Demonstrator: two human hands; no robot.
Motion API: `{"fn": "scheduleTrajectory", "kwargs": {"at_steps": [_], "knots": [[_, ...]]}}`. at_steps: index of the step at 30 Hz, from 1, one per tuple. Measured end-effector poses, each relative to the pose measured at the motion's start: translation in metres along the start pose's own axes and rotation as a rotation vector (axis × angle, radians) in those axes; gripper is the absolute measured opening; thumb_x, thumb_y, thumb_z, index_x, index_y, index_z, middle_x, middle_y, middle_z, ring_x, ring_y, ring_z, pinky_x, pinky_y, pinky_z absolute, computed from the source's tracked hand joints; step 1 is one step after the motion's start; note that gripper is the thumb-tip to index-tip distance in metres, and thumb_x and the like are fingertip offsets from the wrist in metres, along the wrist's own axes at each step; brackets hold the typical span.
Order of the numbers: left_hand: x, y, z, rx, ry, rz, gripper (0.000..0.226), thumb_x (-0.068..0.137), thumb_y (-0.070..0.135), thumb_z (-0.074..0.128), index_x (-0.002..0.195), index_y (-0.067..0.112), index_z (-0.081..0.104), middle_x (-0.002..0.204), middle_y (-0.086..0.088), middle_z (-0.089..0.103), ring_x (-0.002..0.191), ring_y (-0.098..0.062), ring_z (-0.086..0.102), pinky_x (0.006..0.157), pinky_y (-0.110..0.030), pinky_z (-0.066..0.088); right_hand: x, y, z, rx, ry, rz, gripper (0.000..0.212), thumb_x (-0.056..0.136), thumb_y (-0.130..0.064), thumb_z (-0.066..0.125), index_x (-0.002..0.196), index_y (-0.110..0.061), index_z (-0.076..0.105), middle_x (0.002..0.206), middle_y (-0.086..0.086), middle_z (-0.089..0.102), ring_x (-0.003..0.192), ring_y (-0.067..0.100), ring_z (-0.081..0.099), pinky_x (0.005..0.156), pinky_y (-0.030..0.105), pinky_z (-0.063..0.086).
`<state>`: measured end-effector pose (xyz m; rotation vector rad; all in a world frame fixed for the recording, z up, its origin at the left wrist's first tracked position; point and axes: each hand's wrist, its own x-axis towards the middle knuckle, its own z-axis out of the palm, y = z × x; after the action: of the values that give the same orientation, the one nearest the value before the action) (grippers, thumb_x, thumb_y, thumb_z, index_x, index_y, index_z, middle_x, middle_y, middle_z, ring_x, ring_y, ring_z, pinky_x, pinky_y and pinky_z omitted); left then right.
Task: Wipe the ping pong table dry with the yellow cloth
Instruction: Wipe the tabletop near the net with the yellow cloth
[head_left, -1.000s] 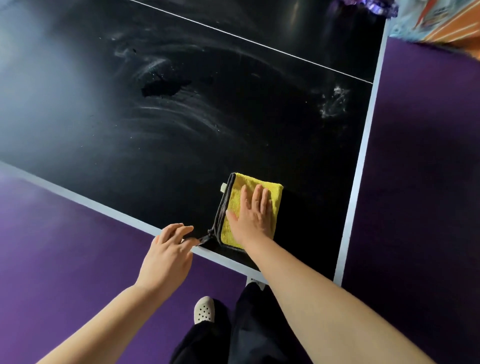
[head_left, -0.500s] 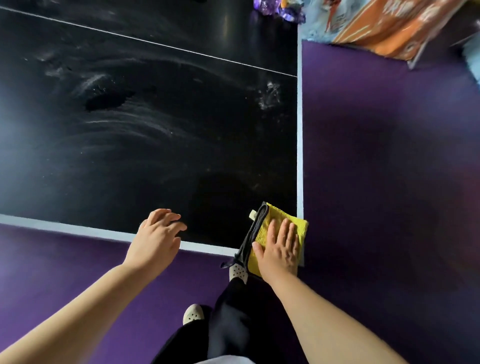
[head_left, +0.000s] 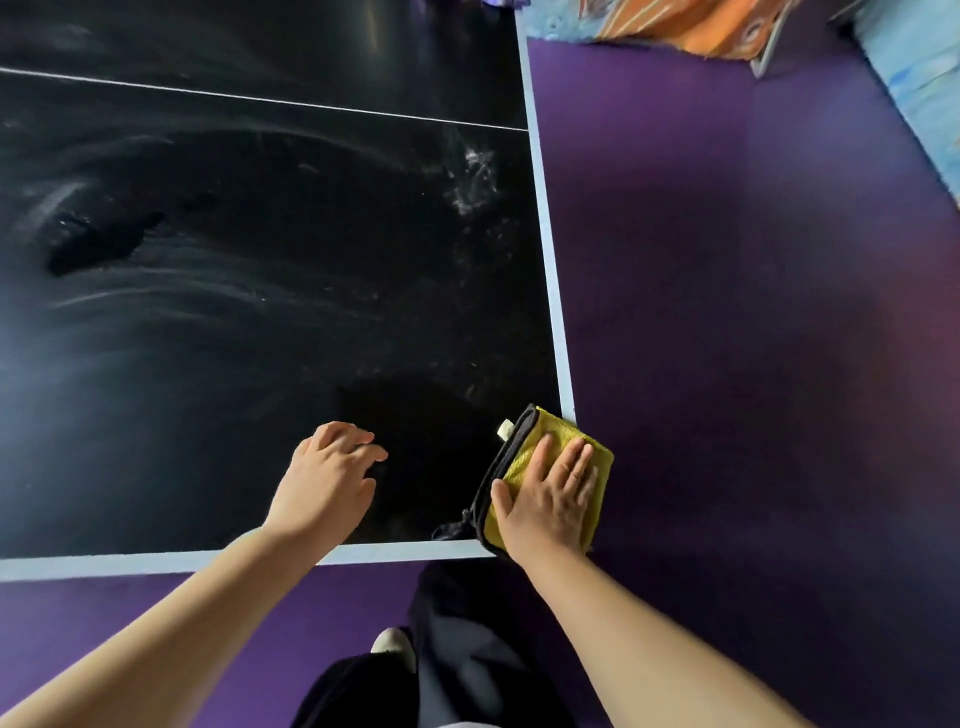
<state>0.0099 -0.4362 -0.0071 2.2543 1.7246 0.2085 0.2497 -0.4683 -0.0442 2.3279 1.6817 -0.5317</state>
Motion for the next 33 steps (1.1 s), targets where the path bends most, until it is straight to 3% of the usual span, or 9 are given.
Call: {"fn": "scheduleTrajectory", "kwargs": {"at_steps": [3,6,11,16,22,33], "knots": [[0.032,0.0,0.0,0.036,-0.099,-0.059,0.047,0.056,0.014,0.084,0.101,0.02,0.073,0.11,-0.003,0.067,0.111,-0.025,0.051,0.087,-0.047,0.047,0.045,-0.014,-0.016,0.02,0.046,0.006,0.09,0.096,-0.059,0.032,0.153,-0.004,-0.01,0.156,0.034,-0.015,0.146,0.048,-0.015,0.117,0.055,-0.01],[0.074,-0.002,-0.004,0.093,-0.152,-0.096,0.06,0.053,0.018,0.087,0.11,0.019,0.069,0.118,-0.006,0.065,0.115,-0.031,0.053,0.091,-0.049,0.045,0.097,-0.032,-0.034,0.024,0.058,0.034,0.09,0.095,-0.059,0.031,0.154,-0.004,-0.01,0.157,0.033,-0.014,0.146,0.048,-0.014,0.118,0.056,-0.006],[0.159,-0.016,-0.01,0.153,-0.158,-0.164,0.08,0.058,0.028,0.085,0.131,0.018,0.055,0.138,-0.01,0.05,0.132,-0.032,0.037,0.106,-0.05,0.029,0.182,-0.057,-0.063,0.025,0.093,0.03,0.091,0.094,-0.06,0.031,0.154,-0.004,-0.009,0.157,0.033,-0.012,0.147,0.047,-0.012,0.119,0.056,-0.004],[0.25,-0.031,-0.021,0.169,-0.186,-0.233,0.1,0.071,0.047,0.074,0.15,0.02,0.02,0.157,-0.008,0.013,0.145,-0.026,0.007,0.117,-0.041,0.002,0.266,-0.079,-0.096,-0.01,0.126,-0.016,0.09,0.095,-0.059,0.029,0.154,-0.003,-0.009,0.158,0.032,-0.011,0.148,0.044,-0.01,0.12,0.053,-0.003],[0.329,-0.055,-0.027,0.252,-0.37,-0.308,0.109,0.076,0.051,0.068,0.151,0.012,-0.001,0.158,-0.01,-0.007,0.146,-0.021,-0.005,0.118,-0.037,-0.004,0.361,-0.109,-0.13,0.01,0.185,-0.022,0.089,0.095,-0.059,0.03,0.154,-0.004,-0.007,0.159,0.03,-0.01,0.149,0.041,-0.01,0.12,0.05,-0.005],[0.355,-0.058,-0.023,0.419,-0.512,-0.272,0.107,0.081,0.057,0.059,0.15,0.007,-0.006,0.157,-0.015,-0.007,0.146,-0.023,-0.002,0.117,-0.034,-0.007,0.505,-0.155,-0.187,-0.001,0.26,-0.107,0.083,0.097,-0.055,0.03,0.156,-0.006,-0.001,0.16,0.029,-0.007,0.149,0.04,-0.009,0.121,0.05,-0.003]]}}
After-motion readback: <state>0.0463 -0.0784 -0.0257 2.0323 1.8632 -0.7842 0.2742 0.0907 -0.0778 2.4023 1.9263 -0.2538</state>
